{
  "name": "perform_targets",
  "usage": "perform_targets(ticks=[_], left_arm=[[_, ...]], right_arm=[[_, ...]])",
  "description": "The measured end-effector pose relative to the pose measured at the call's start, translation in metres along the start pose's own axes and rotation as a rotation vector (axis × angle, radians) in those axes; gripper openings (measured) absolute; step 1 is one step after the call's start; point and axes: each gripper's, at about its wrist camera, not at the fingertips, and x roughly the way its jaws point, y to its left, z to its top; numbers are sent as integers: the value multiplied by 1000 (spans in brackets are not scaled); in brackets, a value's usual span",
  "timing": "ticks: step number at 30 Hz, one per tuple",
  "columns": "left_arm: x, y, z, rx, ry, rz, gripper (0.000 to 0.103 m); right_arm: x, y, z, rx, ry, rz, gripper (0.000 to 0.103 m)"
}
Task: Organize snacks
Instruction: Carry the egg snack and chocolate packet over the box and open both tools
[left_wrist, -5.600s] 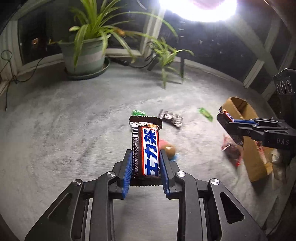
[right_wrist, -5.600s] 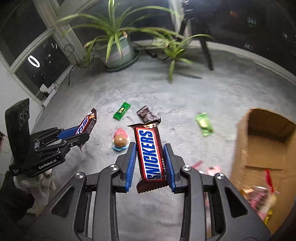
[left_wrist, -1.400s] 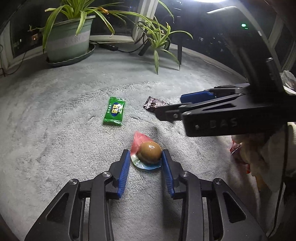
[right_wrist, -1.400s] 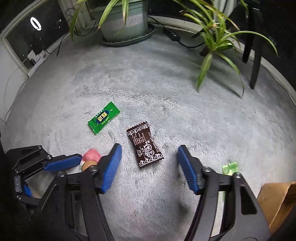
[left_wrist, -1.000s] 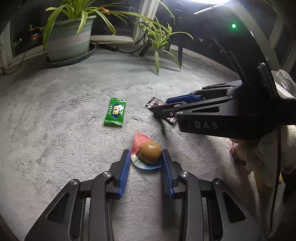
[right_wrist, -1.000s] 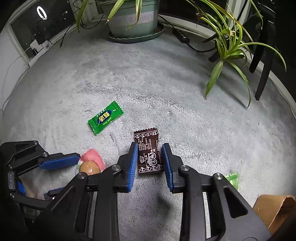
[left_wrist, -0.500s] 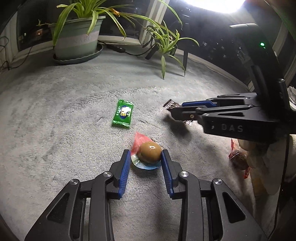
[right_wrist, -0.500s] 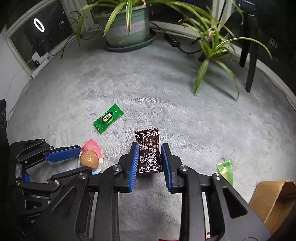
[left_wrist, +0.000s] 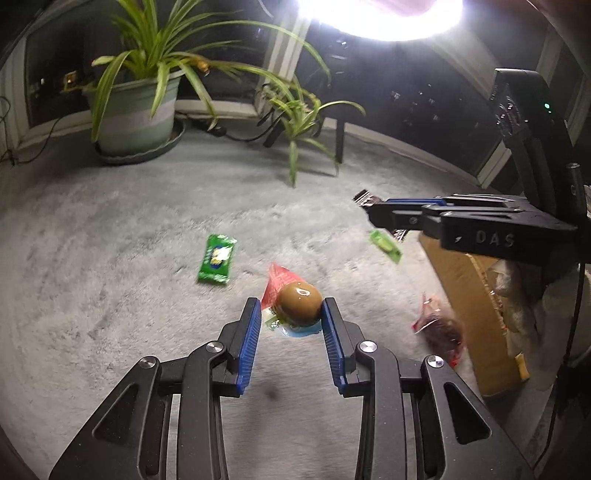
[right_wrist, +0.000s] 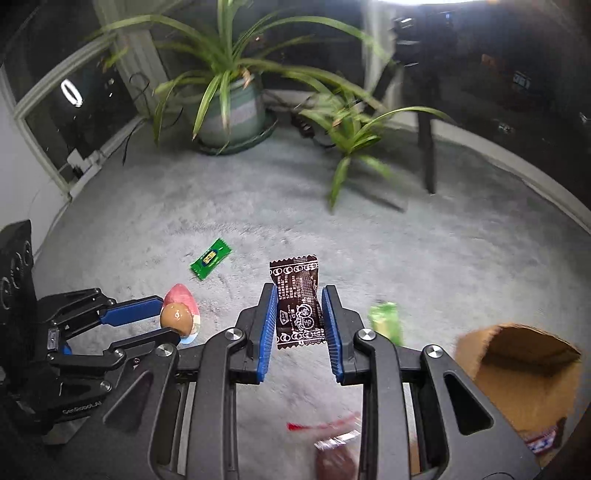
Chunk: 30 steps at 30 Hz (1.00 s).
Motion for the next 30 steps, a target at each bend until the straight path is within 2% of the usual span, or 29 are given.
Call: perform_targets(ticks=[8, 16, 22, 30], left_arm=[[-4, -40, 5, 45, -19, -61, 32], [-4, -86, 5, 87, -22, -120, 32], [-5, -127, 5, 136, -8, -187, 32], [-8, -181, -7, 191, 28, -288, 32]], right_arm=[[-51, -46, -13, 62, -56, -73, 26], [-87, -100, -38, 122, -65, -160, 26], [-102, -129, -56, 158, -60, -204, 26], [-113, -155, -77, 205, -52, -214, 26]])
